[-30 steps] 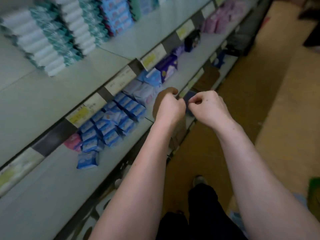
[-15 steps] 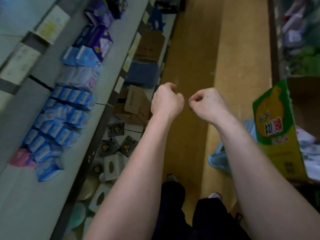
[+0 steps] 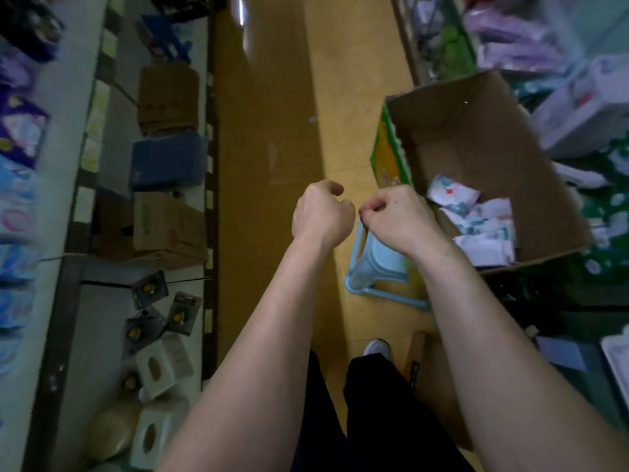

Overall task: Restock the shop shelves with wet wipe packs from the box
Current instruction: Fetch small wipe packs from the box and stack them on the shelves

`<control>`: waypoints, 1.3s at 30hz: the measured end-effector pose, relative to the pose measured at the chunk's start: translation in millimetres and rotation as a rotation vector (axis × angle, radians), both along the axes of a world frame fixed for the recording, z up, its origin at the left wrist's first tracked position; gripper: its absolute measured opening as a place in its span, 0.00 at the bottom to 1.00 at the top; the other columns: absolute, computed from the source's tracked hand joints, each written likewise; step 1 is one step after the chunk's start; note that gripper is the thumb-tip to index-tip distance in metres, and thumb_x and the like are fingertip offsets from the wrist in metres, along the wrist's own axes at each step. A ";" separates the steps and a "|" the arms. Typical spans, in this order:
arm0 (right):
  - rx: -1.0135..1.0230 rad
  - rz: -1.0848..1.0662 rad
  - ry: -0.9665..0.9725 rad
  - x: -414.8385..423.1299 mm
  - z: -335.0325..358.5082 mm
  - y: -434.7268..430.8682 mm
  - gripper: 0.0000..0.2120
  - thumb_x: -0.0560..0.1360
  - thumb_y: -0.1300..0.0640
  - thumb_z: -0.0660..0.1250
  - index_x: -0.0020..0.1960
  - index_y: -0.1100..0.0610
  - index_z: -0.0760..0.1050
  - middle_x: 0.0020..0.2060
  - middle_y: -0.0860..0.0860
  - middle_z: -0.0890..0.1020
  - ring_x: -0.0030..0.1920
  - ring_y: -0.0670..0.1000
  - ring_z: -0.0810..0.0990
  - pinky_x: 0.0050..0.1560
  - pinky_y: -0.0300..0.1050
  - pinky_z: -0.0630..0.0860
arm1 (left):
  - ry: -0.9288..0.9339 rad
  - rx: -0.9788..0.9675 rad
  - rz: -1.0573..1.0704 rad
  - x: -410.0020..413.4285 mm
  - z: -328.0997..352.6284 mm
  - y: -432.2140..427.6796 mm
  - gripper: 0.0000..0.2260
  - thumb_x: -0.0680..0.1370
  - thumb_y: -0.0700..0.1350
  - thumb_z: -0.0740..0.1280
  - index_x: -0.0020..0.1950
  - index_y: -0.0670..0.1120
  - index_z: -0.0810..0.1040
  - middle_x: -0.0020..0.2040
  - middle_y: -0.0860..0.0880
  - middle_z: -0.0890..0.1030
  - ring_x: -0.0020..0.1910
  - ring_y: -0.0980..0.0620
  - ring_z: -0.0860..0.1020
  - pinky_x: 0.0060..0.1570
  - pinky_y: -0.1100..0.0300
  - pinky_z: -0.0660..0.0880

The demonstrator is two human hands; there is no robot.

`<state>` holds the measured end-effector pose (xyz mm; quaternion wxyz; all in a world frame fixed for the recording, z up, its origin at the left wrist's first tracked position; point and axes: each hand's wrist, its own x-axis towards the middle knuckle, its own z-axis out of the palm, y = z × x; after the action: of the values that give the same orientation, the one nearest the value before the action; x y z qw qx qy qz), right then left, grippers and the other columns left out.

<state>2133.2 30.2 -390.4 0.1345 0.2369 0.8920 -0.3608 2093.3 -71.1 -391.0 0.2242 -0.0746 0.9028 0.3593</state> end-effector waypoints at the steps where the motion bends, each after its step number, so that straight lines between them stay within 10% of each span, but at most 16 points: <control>1: -0.005 -0.010 -0.007 4.3 -2.3 13.9 0.07 0.75 0.56 0.65 0.41 0.50 0.80 0.55 0.54 0.82 0.62 0.55 0.76 0.61 0.46 0.73 | -0.006 -0.003 -0.026 2.6 -2.0 14.2 0.15 0.76 0.45 0.65 0.63 0.50 0.78 0.58 0.47 0.81 0.58 0.45 0.78 0.58 0.53 0.76; 5: -0.009 -0.079 -0.040 20.9 -13.9 66.2 0.07 0.75 0.54 0.65 0.41 0.50 0.79 0.46 0.52 0.83 0.49 0.56 0.79 0.45 0.41 0.71 | -0.050 -0.007 -0.106 12.6 -10.7 68.5 0.15 0.77 0.44 0.64 0.63 0.50 0.77 0.57 0.47 0.81 0.55 0.44 0.78 0.56 0.52 0.77; 25: -0.005 -0.454 -0.325 59.0 -103.7 233.5 0.10 0.79 0.55 0.63 0.54 0.57 0.81 0.54 0.54 0.81 0.53 0.55 0.77 0.53 0.48 0.76 | -0.311 0.040 -0.432 4.2 -108.5 229.3 0.16 0.78 0.43 0.64 0.66 0.45 0.76 0.61 0.44 0.78 0.59 0.44 0.77 0.60 0.50 0.76; 32: 0.061 -0.455 -0.522 40.1 -146.5 271.0 0.17 0.77 0.62 0.64 0.65 0.57 0.74 0.62 0.57 0.77 0.61 0.58 0.76 0.56 0.47 0.72 | -0.622 0.063 -0.283 -9.8 -169.3 270.1 0.15 0.79 0.38 0.64 0.65 0.42 0.74 0.51 0.46 0.77 0.46 0.47 0.78 0.38 0.59 0.75; 39: 0.034 -0.411 -0.743 29.1 -202.9 279.5 0.20 0.77 0.59 0.65 0.67 0.61 0.70 0.62 0.60 0.75 0.60 0.60 0.75 0.56 0.50 0.73 | -1.019 0.061 0.005 -9.2 -222.2 299.1 0.24 0.77 0.41 0.68 0.72 0.45 0.66 0.65 0.41 0.72 0.54 0.44 0.76 0.48 0.48 0.78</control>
<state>2162.3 309.7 -593.3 0.3682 0.5259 0.7229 -0.2555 2084.1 228.0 -613.2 0.6372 -0.2360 0.6678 0.3039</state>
